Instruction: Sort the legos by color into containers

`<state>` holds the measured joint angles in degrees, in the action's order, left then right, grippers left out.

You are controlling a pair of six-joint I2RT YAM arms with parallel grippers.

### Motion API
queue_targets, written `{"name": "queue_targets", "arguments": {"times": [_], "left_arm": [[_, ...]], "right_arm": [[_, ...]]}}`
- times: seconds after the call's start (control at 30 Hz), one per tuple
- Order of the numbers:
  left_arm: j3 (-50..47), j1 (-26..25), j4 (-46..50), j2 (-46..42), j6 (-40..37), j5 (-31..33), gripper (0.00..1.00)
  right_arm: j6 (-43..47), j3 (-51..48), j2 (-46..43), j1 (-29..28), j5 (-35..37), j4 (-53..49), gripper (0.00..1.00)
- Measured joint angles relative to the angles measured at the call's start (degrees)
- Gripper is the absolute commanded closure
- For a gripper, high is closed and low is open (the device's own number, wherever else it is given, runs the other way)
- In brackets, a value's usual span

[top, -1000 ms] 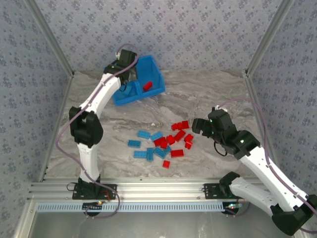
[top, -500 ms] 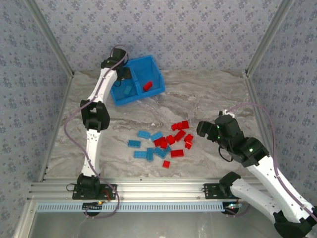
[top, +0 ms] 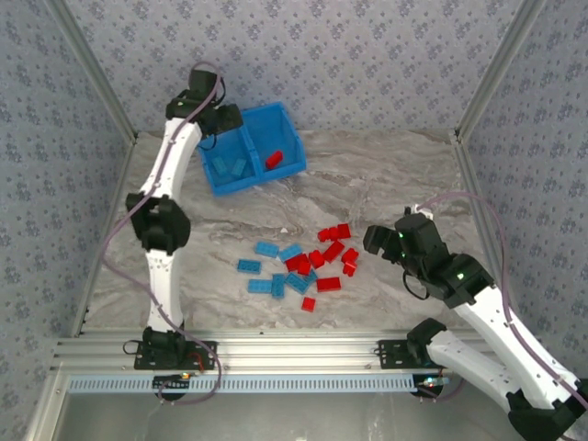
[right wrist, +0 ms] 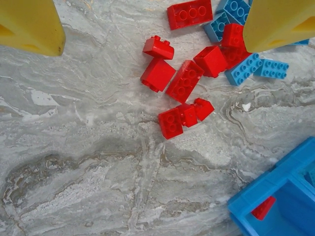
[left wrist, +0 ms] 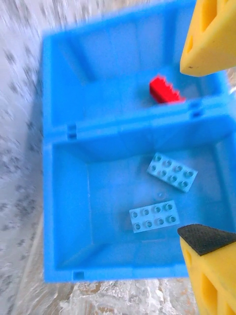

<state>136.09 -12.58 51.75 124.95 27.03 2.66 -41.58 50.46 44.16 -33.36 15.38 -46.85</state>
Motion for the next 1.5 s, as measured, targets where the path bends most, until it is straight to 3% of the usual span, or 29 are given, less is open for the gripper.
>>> {"name": "queue_targets", "arguments": {"times": [0.17, 0.27, 0.47, 0.67, 0.93, 1.17, 1.37, 1.5], "left_arm": [[-21.27, -4.24, -7.74, -25.62, -0.83, -3.72, 0.18], [-33.81, -8.55, -11.98, -39.85, -3.32, -6.64, 0.15], [-51.65, -11.61, -12.22, -55.49, -9.84, -10.51, 0.03], [-60.85, -11.72, -6.95, -60.65, -15.78, -10.82, 0.01], [-67.08, -11.72, -8.44, -62.75, -18.03, -10.6, 0.01], [-67.71, -11.63, -10.62, -61.22, -18.01, -10.64, 0.01], [-68.24, -11.52, -11.3, -61.18, -18.01, -10.58, 0.01], [-68.46, -11.43, -11.34, -61.18, -17.99, -10.58, 0.01]], "right_arm": [[0.96, -0.02, 8.26, 0.42, -2.03, 2.99, 0.07], [3.91, 0.07, 15.76, 0.79, -3.45, 4.94, 0.14], [11.54, 2.64, 30.4, 4.92, -7.63, 8.74, 0.33], [15.63, 4.74, 39.65, 9.51, -14.47, 15.65, 0.46], [16.65, 7.65, 49.11, 12.07, -20.31, 21.24, 0.48], [16.81, 8.33, 54.73, 12.85, -21.84, 23.3, 0.57], [16.04, 9.11, 56.3, 12.87, -23.82, 26.27, 0.72], [15.37, 9.14, 56.37, 12.92, -24.13, 27.23, 0.87]]}}
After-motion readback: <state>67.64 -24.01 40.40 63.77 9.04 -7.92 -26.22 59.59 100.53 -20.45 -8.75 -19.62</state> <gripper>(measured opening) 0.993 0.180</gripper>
